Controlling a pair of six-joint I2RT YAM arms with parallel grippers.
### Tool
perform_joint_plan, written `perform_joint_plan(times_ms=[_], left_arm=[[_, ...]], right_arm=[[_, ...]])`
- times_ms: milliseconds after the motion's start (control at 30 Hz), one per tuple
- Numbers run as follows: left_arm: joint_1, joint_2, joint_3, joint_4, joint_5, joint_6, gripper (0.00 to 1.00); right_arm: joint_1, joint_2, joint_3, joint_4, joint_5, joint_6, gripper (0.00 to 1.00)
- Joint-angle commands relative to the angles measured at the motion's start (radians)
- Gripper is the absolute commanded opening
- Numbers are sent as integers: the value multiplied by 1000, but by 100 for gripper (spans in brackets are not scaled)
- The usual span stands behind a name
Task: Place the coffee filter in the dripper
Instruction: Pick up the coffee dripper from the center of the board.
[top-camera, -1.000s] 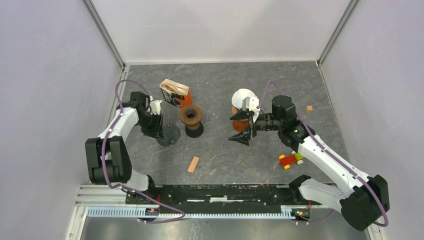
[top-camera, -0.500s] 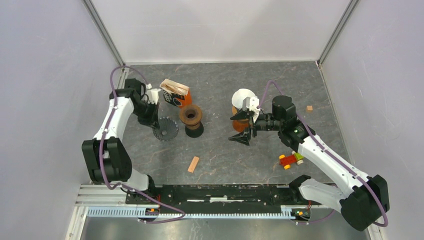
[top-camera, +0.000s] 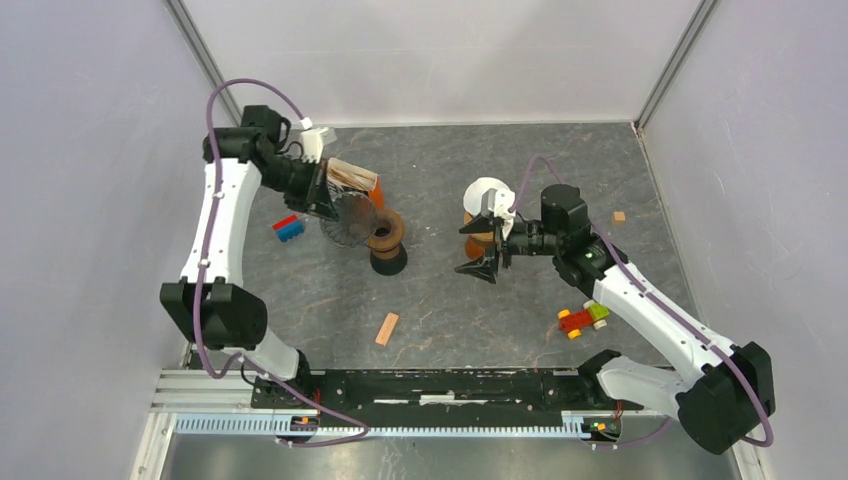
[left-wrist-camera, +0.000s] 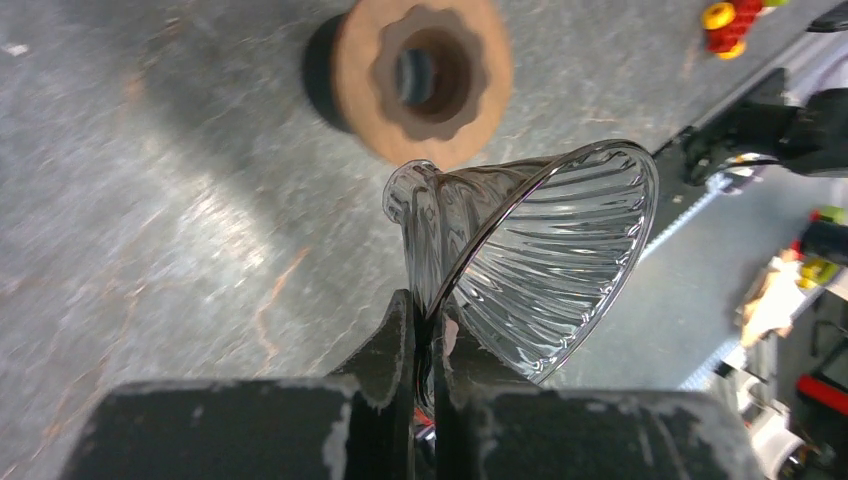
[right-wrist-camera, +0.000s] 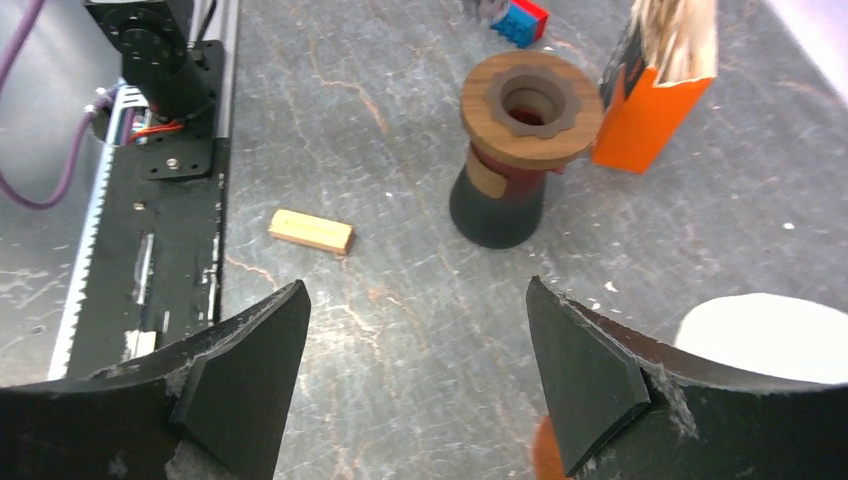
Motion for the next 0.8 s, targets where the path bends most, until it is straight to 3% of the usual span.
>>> perform_joint_plan(times_ms=[0, 133, 367, 600, 767], left_arm=[[-93, 68, 82, 31, 101, -167, 2], [-141, 98, 77, 132, 64, -264, 2], [-147, 161, 120, 152, 17, -281, 2], [-147, 182, 114, 155, 14, -273, 2], [-147, 165, 79, 155, 32, -265, 2]], right_arm=[[19, 22, 116, -44, 77, -121, 86], [68, 71, 197, -121, 158, -214, 86], [247, 189, 351, -287, 416, -463, 85], [405, 281, 440, -315, 641, -600, 83], [454, 314, 475, -296, 711, -624, 81]])
